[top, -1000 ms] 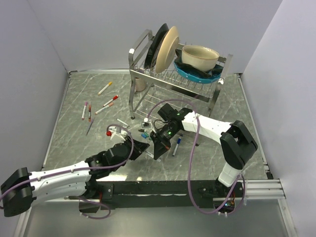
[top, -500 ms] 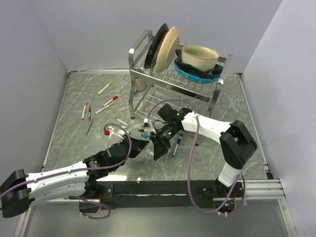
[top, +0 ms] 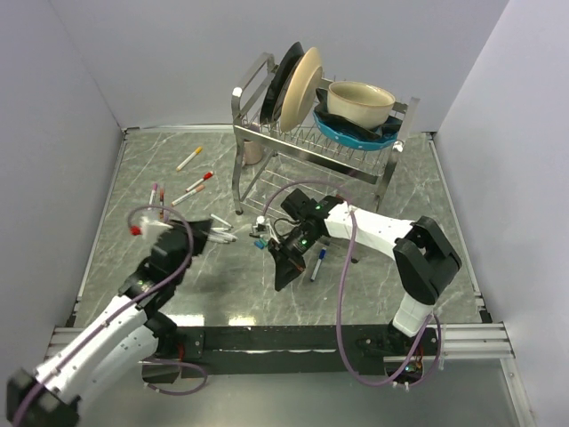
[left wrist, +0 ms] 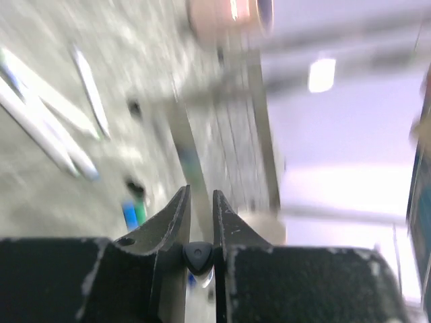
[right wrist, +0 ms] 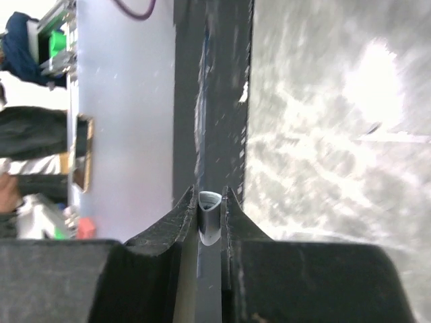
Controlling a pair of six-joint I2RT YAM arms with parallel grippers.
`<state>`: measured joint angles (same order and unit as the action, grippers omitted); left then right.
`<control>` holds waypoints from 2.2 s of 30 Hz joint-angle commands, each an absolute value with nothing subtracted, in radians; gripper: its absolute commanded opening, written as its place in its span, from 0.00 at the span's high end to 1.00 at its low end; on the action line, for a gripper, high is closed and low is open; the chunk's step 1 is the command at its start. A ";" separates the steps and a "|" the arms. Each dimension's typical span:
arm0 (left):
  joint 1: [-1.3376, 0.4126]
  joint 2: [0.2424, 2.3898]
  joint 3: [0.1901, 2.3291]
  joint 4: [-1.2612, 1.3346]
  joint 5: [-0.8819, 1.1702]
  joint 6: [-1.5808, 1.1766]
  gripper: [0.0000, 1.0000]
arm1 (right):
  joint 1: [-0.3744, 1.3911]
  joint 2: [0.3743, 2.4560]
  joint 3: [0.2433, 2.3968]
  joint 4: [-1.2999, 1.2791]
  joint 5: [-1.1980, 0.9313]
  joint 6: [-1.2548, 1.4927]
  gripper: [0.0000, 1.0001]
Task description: Open the pen caps
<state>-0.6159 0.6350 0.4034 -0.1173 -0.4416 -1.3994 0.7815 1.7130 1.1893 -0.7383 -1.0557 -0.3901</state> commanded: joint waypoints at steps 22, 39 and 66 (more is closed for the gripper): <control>-0.290 0.768 0.270 -0.086 -0.250 -1.327 0.97 | 0.793 1.730 1.154 -0.676 -0.767 -0.319 1.00; -0.109 0.988 0.256 0.123 -0.109 -1.296 0.69 | 0.796 1.738 1.161 -0.695 -0.787 -0.334 1.00; -0.044 0.600 0.641 -0.327 0.035 -0.849 0.01 | 0.946 1.797 1.232 -0.542 -0.182 -0.353 0.95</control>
